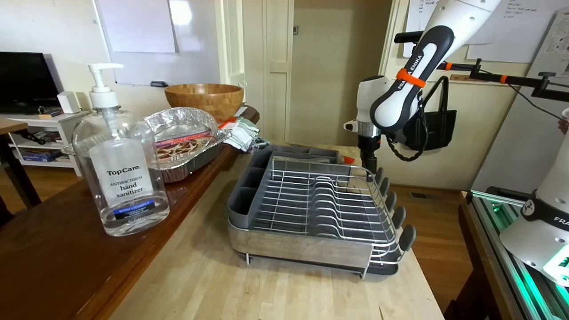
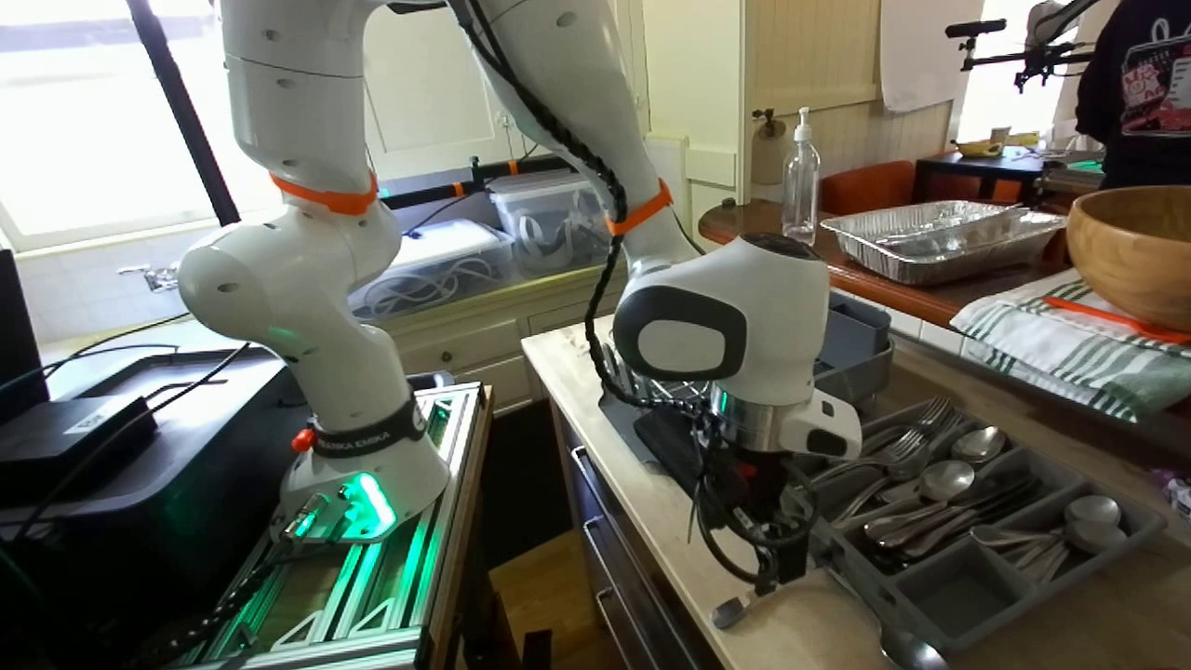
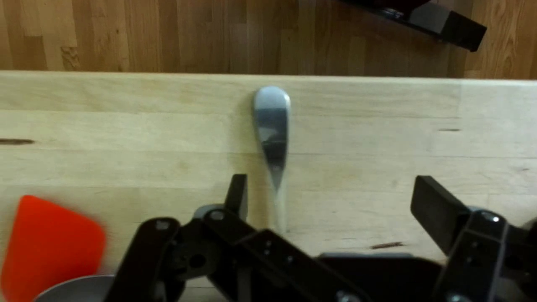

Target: Place the fork and one spoon in the cutlery rack

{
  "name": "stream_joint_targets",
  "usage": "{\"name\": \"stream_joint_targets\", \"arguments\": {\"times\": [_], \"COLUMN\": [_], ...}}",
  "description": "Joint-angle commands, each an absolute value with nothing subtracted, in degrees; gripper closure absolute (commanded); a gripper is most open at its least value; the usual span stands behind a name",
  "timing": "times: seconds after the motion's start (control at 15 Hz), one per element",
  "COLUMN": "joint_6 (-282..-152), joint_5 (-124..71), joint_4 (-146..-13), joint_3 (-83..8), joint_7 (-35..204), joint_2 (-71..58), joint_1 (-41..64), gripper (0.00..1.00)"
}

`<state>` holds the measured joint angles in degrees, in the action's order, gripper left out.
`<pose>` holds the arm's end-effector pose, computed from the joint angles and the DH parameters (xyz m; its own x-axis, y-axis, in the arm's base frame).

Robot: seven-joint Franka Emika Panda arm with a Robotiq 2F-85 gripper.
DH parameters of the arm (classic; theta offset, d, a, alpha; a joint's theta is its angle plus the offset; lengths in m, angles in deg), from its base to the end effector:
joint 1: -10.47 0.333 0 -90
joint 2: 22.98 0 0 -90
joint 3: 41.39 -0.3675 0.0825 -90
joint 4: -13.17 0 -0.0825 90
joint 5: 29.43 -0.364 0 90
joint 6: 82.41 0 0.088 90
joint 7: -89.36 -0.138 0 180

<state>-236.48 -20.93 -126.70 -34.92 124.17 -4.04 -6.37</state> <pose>0.4432 -0.1900 0.2003 0.9354 0.3309 -0.1244 0.3361 -0.9415 0.0229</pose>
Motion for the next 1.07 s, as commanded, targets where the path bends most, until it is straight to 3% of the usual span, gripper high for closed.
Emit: {"name": "stream_joint_targets", "arguments": {"times": [0.0,0.2,1.0], "joint_6": [-233.88,-232.66,-233.04], "joint_5": [-22.31,-24.79,-22.72], "joint_4": [-121.20,-117.08,-116.59], "joint_3": [-33.43,-33.40,-31.80], "joint_7": [133.54,139.30,137.11], "joint_2": [-3.93,-2.42,-2.50], "joint_1": [-12.92,-16.32,-13.45], "gripper": [0.01,0.02,0.00]}}
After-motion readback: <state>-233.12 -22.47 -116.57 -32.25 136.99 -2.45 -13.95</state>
